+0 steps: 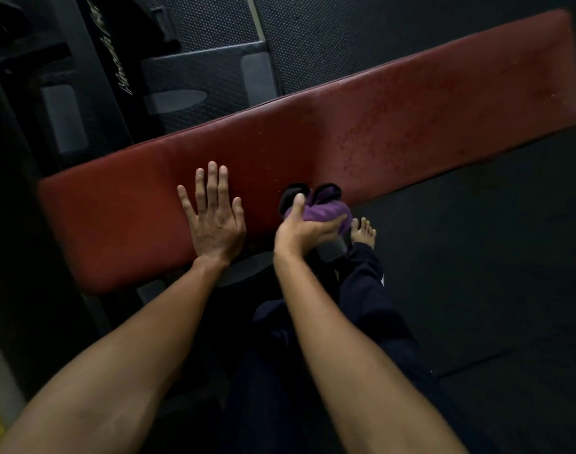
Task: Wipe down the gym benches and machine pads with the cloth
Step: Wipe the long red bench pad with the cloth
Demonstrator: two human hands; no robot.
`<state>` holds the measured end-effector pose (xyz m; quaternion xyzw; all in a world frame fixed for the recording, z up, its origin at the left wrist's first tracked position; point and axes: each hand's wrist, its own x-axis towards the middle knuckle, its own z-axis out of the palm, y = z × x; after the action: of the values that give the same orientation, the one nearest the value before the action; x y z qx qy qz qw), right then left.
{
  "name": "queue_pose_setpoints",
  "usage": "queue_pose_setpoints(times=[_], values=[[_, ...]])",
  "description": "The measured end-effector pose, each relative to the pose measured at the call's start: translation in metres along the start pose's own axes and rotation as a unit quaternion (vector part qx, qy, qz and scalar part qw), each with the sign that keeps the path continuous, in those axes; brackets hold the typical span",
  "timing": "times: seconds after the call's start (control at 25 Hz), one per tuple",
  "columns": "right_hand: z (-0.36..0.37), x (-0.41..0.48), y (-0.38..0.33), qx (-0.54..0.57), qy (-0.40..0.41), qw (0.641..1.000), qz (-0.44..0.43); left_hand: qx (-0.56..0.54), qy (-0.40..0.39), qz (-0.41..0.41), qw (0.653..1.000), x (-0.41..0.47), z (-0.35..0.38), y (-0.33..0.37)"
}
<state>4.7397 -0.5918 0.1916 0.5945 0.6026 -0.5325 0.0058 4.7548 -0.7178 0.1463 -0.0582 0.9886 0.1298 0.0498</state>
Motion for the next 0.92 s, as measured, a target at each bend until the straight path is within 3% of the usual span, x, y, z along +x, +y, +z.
queue_pose_setpoints(times=[0.2, 0.4, 0.52, 0.6, 0.72, 0.8, 0.92], values=[[-0.023, 0.079, -0.045, -0.037, 0.085, 0.995, -0.044, 0.004, 0.000, -0.003, 1.000, 0.000, 0.000, 0.001], [-0.021, 0.015, 0.002, -0.163, 0.028, 0.965, -0.205, 0.002, -0.010, -0.005, 1.000, 0.009, -0.006, 0.006], [-0.044, 0.033, 0.009, -0.296, -0.033, 0.910, -0.287, 0.007, -0.010, 0.014, 1.000, 0.021, -0.013, 0.017], [-0.057, 0.071, -0.012, -0.365, -0.008, 0.861, -0.353, 0.006, -0.015, 0.044, 0.999, 0.038, -0.015, 0.026], [-0.043, 0.116, -0.065, -0.381, 0.033, 0.846, -0.371, 0.002, -0.020, 0.067, 0.998, 0.071, -0.012, 0.043], [-0.022, 0.112, -0.081, -0.406, 0.011, 0.826, -0.390, 0.000, -0.025, 0.077, 0.997, 0.094, -0.010, 0.051], [-0.025, 0.092, -0.060, -0.461, -0.088, 0.720, -0.511, 0.001, -0.026, 0.085, 0.996, 0.120, -0.007, 0.060]])
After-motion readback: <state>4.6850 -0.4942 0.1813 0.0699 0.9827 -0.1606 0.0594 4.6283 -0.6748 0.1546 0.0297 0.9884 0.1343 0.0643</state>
